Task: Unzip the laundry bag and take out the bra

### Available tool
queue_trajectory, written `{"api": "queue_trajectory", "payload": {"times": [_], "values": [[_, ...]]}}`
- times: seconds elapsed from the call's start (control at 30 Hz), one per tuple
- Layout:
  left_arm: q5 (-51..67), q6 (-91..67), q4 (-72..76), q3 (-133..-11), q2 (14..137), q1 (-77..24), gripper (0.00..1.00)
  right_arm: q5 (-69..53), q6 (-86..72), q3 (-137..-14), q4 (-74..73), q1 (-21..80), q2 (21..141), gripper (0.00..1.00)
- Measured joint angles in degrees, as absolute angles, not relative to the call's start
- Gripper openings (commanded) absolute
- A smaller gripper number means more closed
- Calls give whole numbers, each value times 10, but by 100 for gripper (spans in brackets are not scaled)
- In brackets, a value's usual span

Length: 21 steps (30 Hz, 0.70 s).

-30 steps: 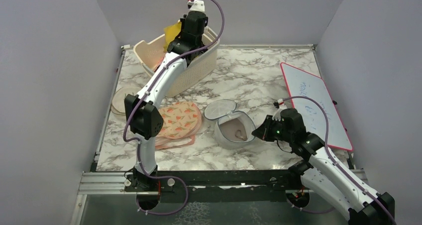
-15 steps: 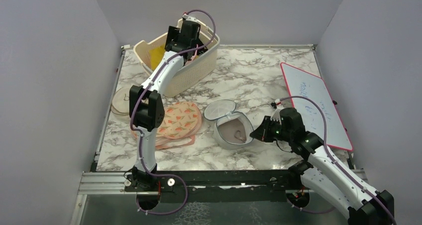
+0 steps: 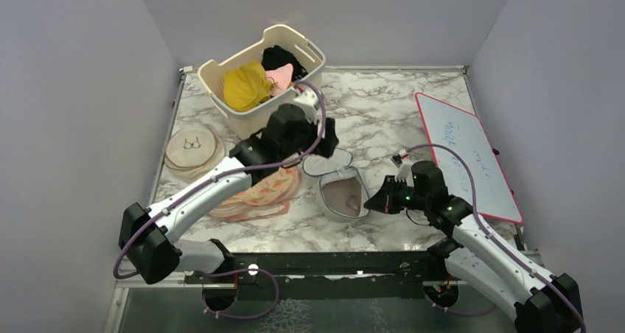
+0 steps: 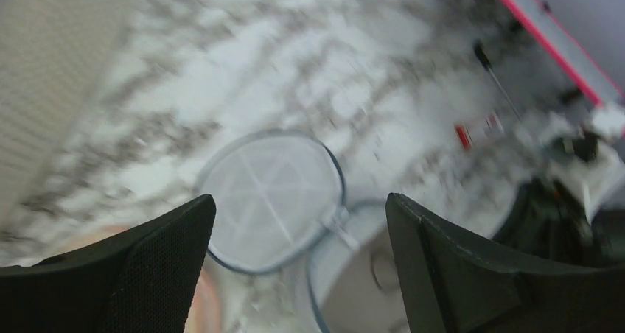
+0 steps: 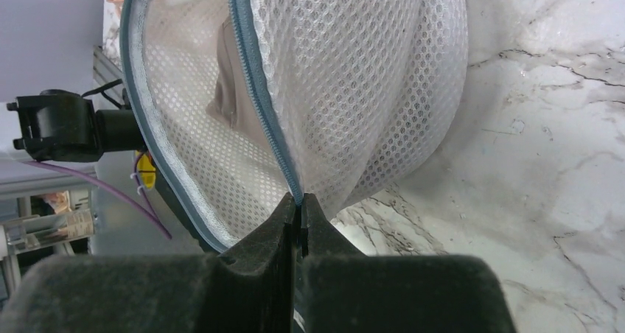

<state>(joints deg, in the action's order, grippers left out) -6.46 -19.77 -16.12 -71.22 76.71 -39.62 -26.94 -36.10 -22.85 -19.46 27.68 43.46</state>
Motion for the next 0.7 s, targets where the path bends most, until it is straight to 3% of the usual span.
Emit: {"api": "queue_trajectory", "payload": {"times": [0.1, 0.2, 0.3, 0.5, 0.7], "values": [[-31, -240, -128, -609, 736, -469, 71, -271, -361, -223, -192, 277, 434, 1], [-27, -266, -120, -535, 735, -529, 48, -273, -361, -217, -192, 277, 435, 1], [-43, -269, -124, -521, 741, -578, 39, -273, -363, -216, -192, 277, 435, 1], [-113, -242, -130, -601, 814, -657, 40, -247, -391, -216, -202, 277, 427, 1], [-121, -214, -131, -629, 898, -674, 36, -180, -429, -227, -258, 277, 420, 1]]}}
